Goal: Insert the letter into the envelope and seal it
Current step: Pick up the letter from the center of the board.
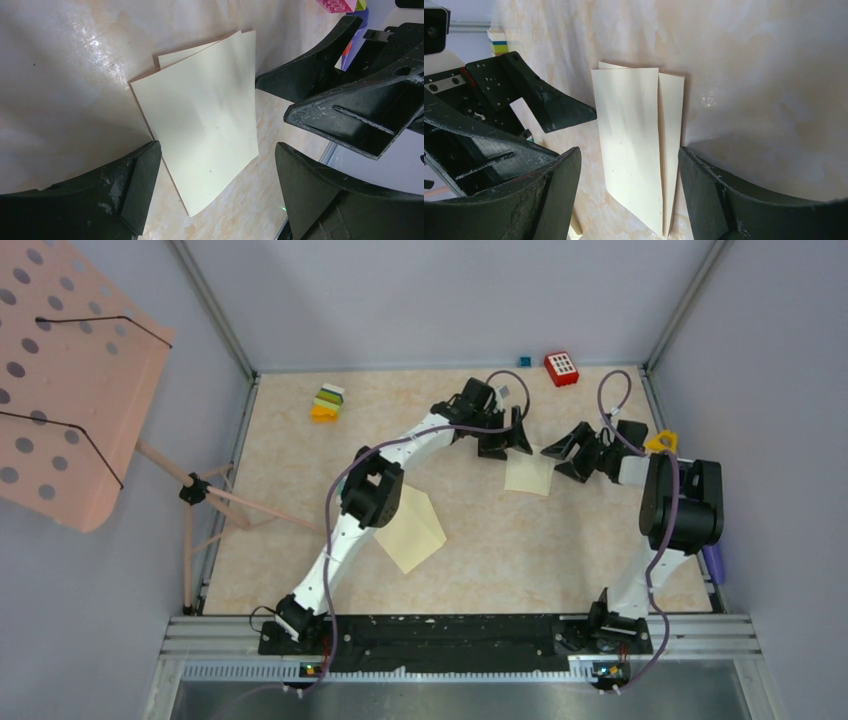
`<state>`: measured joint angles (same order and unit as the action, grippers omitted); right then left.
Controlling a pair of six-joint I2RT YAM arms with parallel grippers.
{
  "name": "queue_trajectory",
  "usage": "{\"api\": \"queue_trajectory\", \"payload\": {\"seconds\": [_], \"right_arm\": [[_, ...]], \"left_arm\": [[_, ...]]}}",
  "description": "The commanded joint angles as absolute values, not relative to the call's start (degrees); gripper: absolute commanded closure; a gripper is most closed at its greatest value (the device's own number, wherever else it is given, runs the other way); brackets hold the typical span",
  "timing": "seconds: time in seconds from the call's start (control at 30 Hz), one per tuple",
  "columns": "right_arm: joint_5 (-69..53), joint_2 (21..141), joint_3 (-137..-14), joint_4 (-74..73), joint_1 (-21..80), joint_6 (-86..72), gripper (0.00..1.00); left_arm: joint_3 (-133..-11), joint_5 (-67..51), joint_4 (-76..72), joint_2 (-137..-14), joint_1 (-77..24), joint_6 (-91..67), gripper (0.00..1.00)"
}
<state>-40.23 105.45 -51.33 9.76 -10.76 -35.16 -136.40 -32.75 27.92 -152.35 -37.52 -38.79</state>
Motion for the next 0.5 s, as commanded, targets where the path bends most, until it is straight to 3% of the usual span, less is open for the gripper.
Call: {"api": "queue_trajectory", "payload": {"seconds": [0.0, 0.3, 0.47], "right_arm": [[-36.8, 108.6, -52.1, 7.4, -9.6, -33.8, 0.28], [-36.0, 108.5, -52.3, 6.9, -8.4, -33.1, 0.28], [-36.4, 108.0, -52.1, 7.4, -8.4, -33.2, 0.28]], "left_arm": [[-131.9, -29.9, 32.7, -152.1, -38.0, -36.7, 0.09], [-129.9, -30.2, 33.2, -150.4, -37.6, -35.7, 0.09], [-124.8, -23.9, 35.4, -145.7, -37.3, -33.1, 0.08]]}}
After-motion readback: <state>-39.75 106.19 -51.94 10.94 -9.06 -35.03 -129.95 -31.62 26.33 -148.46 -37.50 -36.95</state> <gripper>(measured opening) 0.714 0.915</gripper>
